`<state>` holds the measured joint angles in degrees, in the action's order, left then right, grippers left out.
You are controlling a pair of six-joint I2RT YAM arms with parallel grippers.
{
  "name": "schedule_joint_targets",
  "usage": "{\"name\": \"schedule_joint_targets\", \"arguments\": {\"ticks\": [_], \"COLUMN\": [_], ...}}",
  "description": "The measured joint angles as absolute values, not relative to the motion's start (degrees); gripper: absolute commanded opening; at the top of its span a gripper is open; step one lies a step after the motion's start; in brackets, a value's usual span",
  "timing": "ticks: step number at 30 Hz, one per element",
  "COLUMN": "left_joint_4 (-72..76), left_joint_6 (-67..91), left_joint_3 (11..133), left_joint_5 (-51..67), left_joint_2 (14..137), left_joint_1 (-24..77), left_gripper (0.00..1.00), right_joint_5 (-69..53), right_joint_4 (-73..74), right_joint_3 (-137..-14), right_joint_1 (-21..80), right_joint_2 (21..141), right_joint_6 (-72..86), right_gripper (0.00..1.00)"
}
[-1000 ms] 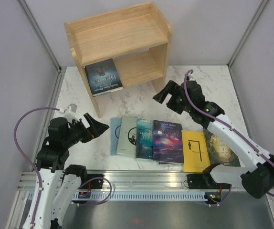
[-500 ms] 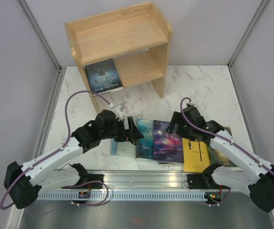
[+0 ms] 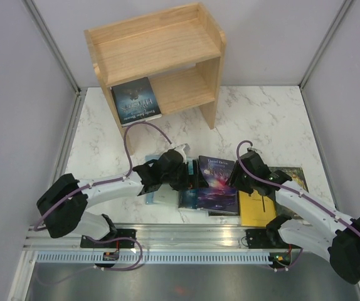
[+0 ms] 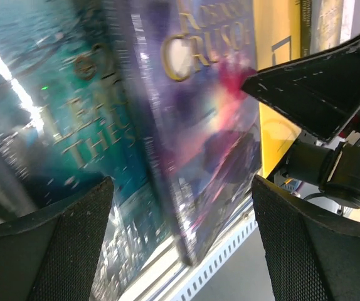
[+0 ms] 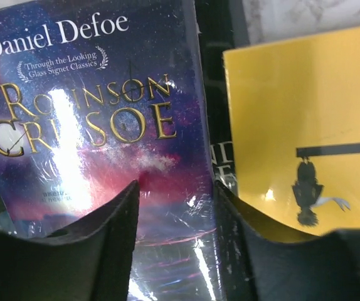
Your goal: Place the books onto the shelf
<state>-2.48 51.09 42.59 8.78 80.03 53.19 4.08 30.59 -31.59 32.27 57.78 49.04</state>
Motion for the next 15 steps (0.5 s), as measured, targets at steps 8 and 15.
{"name": "schedule_joint_targets", "arguments": {"ticks": [8,15], "left_joint_4": [6.9,6.1], "left_joint_6": [52.1,55.0], "left_joint_3": [43.6,42.8], "left_joint_5": [9.0,6.4], "left_joint_2": [86.8,87.1], "left_joint_1": [55.5,54.9], "left_gripper": [0.86,0.06], "right_joint_5": [3.2,4.6], "right_joint_4": [22.7,20.6], "right_joint_3": [-29.4,-28.4], "right_joint_1": [32.1,31.6], "right_joint_2": [58.5,58.5], "right_joint_6": [49.7,49.5], "right_gripper": [0.42,0.42]}}
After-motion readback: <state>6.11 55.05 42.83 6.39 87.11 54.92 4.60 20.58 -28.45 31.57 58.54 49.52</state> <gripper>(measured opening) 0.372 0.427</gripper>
